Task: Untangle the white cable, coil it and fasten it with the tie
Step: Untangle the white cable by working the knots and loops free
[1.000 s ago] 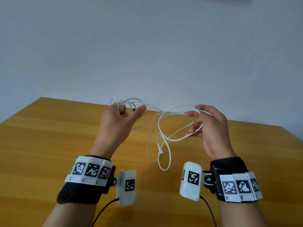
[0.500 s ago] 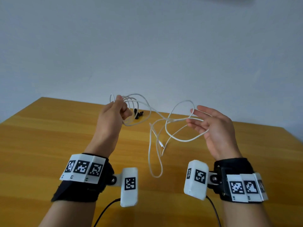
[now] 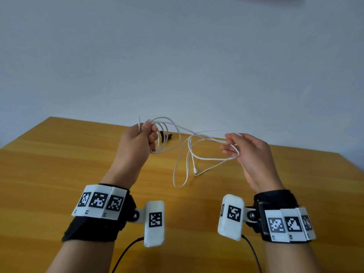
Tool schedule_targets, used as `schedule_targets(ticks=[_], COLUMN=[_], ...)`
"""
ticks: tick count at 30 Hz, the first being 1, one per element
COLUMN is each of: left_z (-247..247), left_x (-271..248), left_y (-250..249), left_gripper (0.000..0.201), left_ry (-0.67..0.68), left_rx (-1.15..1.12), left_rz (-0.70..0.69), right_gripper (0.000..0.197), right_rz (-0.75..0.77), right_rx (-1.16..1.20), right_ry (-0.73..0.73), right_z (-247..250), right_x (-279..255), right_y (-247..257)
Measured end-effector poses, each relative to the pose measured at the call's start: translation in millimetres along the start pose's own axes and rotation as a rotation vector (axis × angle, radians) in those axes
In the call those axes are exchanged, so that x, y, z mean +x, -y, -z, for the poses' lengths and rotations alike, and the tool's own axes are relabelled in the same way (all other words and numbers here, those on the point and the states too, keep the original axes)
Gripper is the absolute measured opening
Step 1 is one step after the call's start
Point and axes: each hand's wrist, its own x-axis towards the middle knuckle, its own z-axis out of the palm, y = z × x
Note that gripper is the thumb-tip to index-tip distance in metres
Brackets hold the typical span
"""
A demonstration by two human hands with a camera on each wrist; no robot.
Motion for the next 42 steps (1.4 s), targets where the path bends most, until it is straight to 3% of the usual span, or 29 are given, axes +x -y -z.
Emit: schedule_targets(ticks=[6, 18, 24, 28, 32, 39, 42], left_z=[1.0, 11.2, 16.9, 20.1, 22.3, 32.6, 33.8], left_x=[0.7, 3.6, 4.0, 5.4, 6.6, 9.5, 10.3], left_y=[-0.7, -1.0, -0.7, -0.1, 0.2, -0.3, 0.5], left_gripper=[0.041, 0.039, 0.040, 0.041, 0.039, 0.037, 0.037], left_ry=[-0.080, -0.177, -0.208, -0.230, -0.257, -0.325, -0.332], left_rx=[-0.036, -0.121, -0.124, -0.122, -0.152, -0.215, -0.215], left_rz=[0.035, 0.089, 0.099, 0.095, 0.091, 0.094, 0.085], right_gripper=[0.020, 0.008, 0.022, 0.017, 0.024, 0.036, 0.038], right_rz=[-0.108, -0.217, -0.284, -0.316, -0.378, -0.387, -0.297], right_rx=[0.284, 0.500, 0.590, 0.668, 0.618, 0.625, 0.338], right_ry=[-0.122, -0.291, -0.364, -0.354, -0.267, -0.246, -0.278], right_z=[4.7, 17.2, 25.7, 37.0, 42.1, 48.4, 50.5], right_x=[1.5, 4.2, 6.0, 9.1, 11.2, 15.6, 12.8], right_y=[6.0, 7.5, 7.6, 7.3, 7.8, 6.1, 6.4])
